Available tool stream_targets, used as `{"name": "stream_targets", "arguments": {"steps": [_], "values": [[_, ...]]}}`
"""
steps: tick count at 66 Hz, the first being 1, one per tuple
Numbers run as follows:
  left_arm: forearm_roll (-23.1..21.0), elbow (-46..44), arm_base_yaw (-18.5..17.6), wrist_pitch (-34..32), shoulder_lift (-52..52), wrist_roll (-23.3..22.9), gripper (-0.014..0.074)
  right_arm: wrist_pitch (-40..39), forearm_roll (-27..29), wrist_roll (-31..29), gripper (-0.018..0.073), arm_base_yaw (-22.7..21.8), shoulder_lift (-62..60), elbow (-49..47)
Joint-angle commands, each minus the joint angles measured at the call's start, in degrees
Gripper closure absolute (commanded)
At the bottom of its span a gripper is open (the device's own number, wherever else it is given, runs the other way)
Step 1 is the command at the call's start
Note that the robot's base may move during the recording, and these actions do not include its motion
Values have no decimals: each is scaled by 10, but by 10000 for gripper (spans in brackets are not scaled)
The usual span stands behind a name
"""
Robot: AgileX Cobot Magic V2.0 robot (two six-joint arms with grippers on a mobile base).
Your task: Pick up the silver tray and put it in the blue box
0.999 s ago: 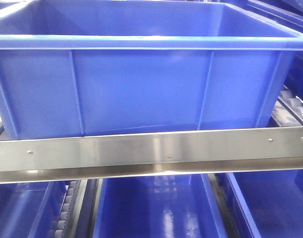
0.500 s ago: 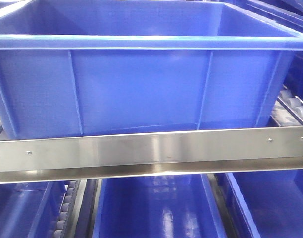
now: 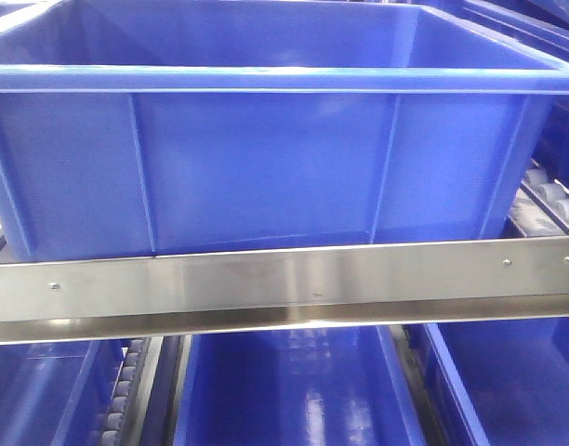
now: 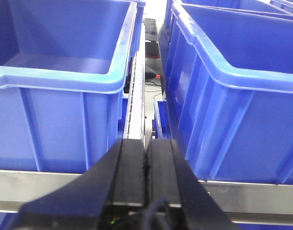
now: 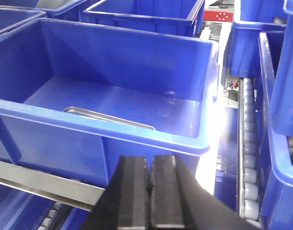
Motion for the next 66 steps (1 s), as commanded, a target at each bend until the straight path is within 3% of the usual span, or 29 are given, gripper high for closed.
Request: {"name": "stream_targets", "arguments": {"steps": [1, 9, 24, 31, 44, 54, 66], "values": [[-5, -1, 0, -52, -11, 1, 701, -50, -7, -4, 510, -1, 2, -11], [-5, -1, 0, -52, -11, 1, 701, -50, -1, -4, 510, -24, -9, 0], [-5, -1, 0, -52, -11, 1, 701, -53, 25, -4, 510, -160, -91, 79], [-5, -1, 0, -52, -11, 1, 701, -70, 25, -4, 510, -195, -138, 137], [-5, -1, 0, -52, -11, 1, 701, -94, 25, -4, 510, -208, -223, 216], [-5, -1, 0, -52, -11, 1, 701, -149, 25, -4, 510, -208, -220, 257], [-5, -1, 0, -52, -11, 1, 701, -150, 25, -3, 510, -208, -220, 256]]}}
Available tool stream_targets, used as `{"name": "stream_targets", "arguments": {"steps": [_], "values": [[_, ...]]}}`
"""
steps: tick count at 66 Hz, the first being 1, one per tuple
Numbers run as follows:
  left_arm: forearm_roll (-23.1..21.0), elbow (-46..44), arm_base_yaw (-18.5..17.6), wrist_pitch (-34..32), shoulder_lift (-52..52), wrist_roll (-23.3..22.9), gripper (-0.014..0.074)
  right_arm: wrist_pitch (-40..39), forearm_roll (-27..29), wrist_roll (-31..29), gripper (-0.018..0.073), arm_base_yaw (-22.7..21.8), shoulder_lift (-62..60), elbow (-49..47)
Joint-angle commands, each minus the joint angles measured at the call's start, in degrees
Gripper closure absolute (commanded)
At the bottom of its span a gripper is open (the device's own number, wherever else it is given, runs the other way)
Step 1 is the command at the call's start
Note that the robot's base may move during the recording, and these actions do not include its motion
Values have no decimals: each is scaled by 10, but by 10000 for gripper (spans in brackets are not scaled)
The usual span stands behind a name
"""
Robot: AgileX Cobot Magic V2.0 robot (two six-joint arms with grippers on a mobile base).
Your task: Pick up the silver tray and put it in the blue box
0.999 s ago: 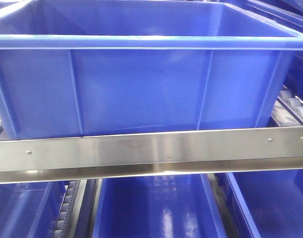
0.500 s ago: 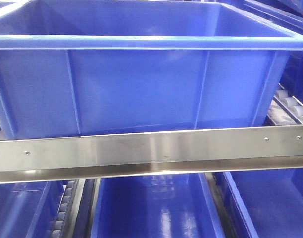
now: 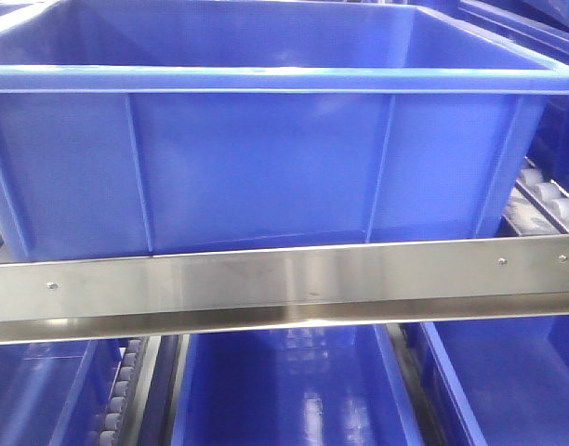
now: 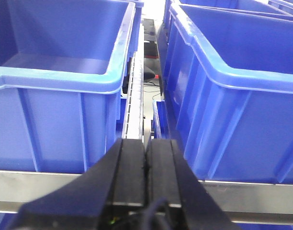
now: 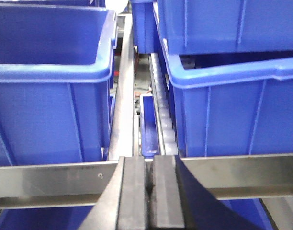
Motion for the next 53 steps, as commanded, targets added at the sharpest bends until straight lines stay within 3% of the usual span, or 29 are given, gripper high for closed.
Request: {"name": "stream_targets", "arguments": {"steps": [1, 53], "values": [[-5, -2, 0, -51, -11, 1, 701, -60, -1, -3, 510, -3, -12, 1], [-5, -2, 0, -51, -11, 1, 701, -59, -1, -3, 510, -3, -12, 1]]}}
